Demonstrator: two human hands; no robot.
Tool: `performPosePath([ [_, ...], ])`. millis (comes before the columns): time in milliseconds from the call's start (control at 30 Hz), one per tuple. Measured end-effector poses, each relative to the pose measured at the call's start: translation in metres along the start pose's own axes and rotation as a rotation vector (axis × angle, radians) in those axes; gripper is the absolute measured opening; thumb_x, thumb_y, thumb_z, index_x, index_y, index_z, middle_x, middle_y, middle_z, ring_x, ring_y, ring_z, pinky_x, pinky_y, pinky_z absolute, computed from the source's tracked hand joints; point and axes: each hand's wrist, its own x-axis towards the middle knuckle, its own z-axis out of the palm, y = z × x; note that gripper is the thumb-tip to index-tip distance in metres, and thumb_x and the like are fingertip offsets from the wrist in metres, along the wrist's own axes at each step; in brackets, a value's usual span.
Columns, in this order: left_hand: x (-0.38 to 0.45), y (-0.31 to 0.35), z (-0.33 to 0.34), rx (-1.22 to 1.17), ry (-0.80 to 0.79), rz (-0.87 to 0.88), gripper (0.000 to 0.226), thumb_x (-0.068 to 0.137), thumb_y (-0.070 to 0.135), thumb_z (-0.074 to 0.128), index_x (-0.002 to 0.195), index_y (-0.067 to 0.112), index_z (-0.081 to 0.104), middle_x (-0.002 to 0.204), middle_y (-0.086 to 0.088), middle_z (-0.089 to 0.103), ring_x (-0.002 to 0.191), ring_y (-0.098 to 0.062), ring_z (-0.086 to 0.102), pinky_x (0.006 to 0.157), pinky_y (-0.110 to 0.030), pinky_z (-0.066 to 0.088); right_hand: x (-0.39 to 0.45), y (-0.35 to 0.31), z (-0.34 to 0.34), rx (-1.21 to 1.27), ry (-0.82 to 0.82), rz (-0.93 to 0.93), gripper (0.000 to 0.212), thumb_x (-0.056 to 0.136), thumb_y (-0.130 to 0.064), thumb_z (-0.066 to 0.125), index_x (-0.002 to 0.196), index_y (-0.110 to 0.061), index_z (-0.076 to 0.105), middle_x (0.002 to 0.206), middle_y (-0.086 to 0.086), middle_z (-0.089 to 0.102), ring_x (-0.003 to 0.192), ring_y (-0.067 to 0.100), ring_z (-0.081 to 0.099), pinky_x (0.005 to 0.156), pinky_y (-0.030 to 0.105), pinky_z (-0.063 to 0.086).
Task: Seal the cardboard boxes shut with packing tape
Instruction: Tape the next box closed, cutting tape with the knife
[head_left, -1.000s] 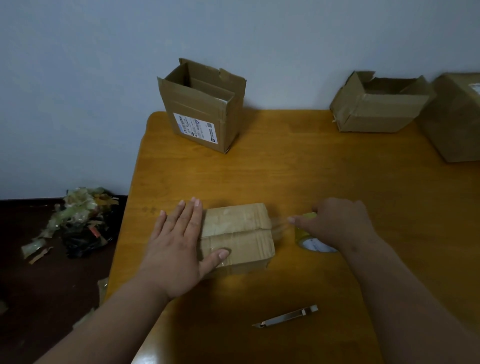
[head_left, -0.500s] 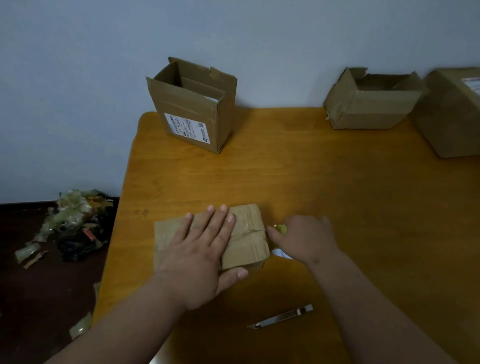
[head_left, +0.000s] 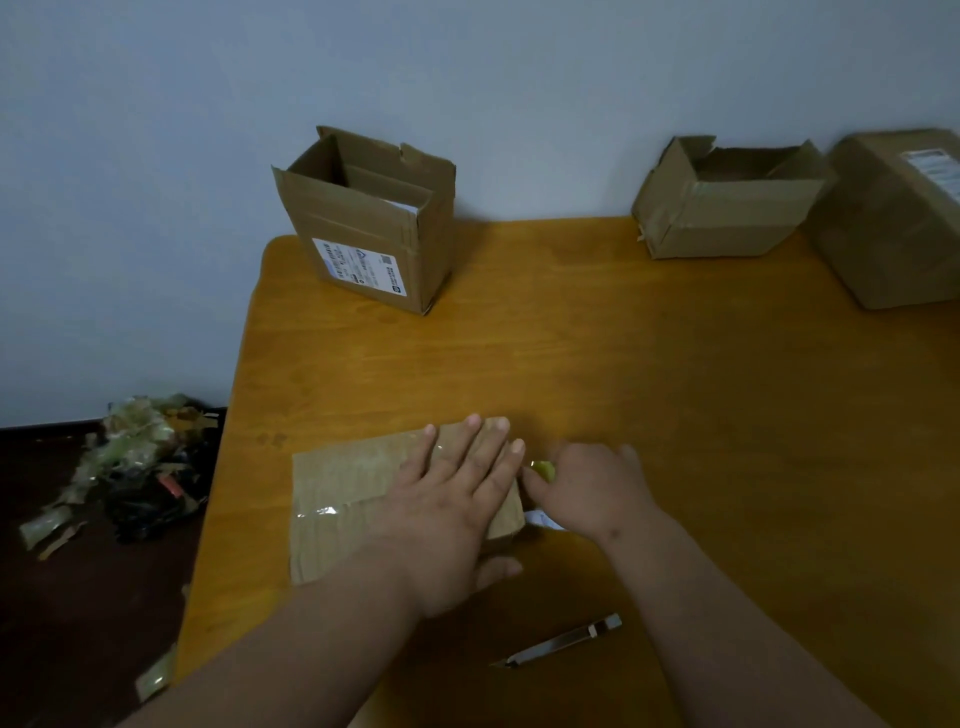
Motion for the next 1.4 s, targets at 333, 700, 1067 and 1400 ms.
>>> performPosePath([
  [333, 0.015, 0.003, -0.006, -0.030, 0.035, -0.198, 0.117, 0.068, 0.087, 0.046, 0.145, 0.043, -0.029, 0.160, 0.001, -0.027, 0.146, -0.028, -0.027, 0.113, -0.060, -0.016, 0.001, 0.003, 0.005, 0.085, -0.028, 0.051, 0.046, 0.094, -0.063, 0.037, 0.105, -0.025, 0.060, 0.101, -0.002, 0.067, 0.104, 0.021, 0.059, 0.101, 0.047, 0.031],
  [700, -0.003, -0.014, -0.034, -0.241, 0.225, -0.066, 0.113, 0.059, 0.086, 0.052, 0.149, 0.054, -0.008, 0.147, 0.000, 0.021, 0.135, -0.021, 0.022, 0.114, -0.050, 0.017, -0.015, 0.059, -0.016, 1.524, -0.187, 0.030, 0.072, 0.044, -0.037, 0.088, 0.108, -0.012, 0.067, 0.107, 0.012, 0.069, 0.096, 0.027, 0.067, 0.081, 0.038, 0.052],
  [1067, -0.036, -0.041, -0.028, -0.800, 0.435, -0.108, 0.099, 0.057, 0.071, 0.072, 0.140, 0.062, 0.020, 0.142, 0.018, 0.018, 0.133, 0.008, 0.022, 0.103, -0.010, 0.027, -0.025, 0.012, -0.080, 1.666, -0.158, -0.441, 0.052, 0.054, -0.048, 0.090, 0.080, -0.012, 0.063, 0.074, 0.006, 0.058, 0.070, 0.017, 0.056, 0.063, 0.028, 0.043],
  [1400, -0.071, -0.063, -0.013, -0.901, 0.385, -0.255, 0.116, 0.042, 0.081, 0.077, 0.140, 0.049, 0.026, 0.133, 0.029, 0.029, 0.123, 0.013, 0.036, 0.094, -0.003, 0.036, -0.038, -0.065, -0.098, 0.792, 0.037, -0.525, 0.046, 0.078, -0.062, 0.067, 0.070, -0.017, 0.058, 0.056, -0.013, 0.050, 0.053, 0.002, 0.045, 0.049, 0.018, 0.036],
])
